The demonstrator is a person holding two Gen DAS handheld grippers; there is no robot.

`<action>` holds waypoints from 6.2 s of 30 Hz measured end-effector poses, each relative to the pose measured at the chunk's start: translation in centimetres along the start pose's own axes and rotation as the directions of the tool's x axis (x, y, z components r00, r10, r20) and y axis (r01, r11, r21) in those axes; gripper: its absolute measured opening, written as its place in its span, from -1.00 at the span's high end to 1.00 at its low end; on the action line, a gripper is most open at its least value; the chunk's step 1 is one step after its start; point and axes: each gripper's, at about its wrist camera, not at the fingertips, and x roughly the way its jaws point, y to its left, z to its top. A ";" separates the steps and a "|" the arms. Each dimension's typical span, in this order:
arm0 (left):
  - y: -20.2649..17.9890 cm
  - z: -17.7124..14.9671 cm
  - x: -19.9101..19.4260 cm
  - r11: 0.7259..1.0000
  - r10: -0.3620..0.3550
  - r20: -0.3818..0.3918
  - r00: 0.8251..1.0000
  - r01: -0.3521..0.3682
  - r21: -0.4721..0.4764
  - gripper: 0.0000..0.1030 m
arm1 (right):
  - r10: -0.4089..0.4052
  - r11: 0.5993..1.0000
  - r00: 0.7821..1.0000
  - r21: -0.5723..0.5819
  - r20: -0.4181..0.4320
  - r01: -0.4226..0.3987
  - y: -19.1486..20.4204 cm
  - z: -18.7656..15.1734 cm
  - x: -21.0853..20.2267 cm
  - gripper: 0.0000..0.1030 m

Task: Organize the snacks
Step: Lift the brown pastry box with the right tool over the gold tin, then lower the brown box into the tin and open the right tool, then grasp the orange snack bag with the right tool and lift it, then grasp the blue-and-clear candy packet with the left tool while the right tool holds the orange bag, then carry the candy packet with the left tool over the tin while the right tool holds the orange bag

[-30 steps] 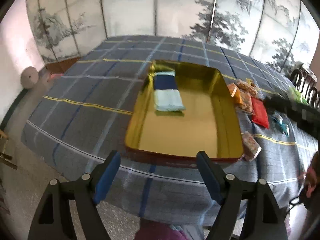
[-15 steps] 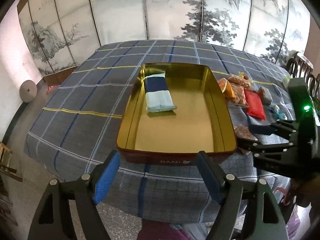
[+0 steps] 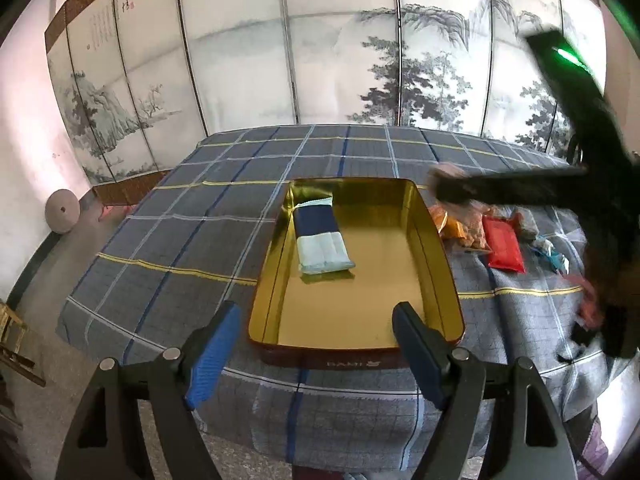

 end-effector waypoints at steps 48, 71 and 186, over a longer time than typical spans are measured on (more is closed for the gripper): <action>-0.8 0.4 3.4 0.995 0.035 -0.077 0.996 -0.028 0.092 -0.55 | -0.148 0.801 0.941 -0.595 -0.303 -0.066 -8.2 -0.7 8.6 -0.23; -5.6 1.6 1.7 0.976 -0.084 -0.088 0.993 0.100 0.196 -0.55 | -0.232 0.968 0.973 0.096 0.009 0.230 -12.9 -8.4 -7.4 0.39; -5.5 12.5 17.9 0.996 -0.072 -0.294 0.953 0.083 0.024 0.46 | -0.372 0.850 0.928 0.412 0.030 0.328 -22.4 -14.8 -6.9 0.33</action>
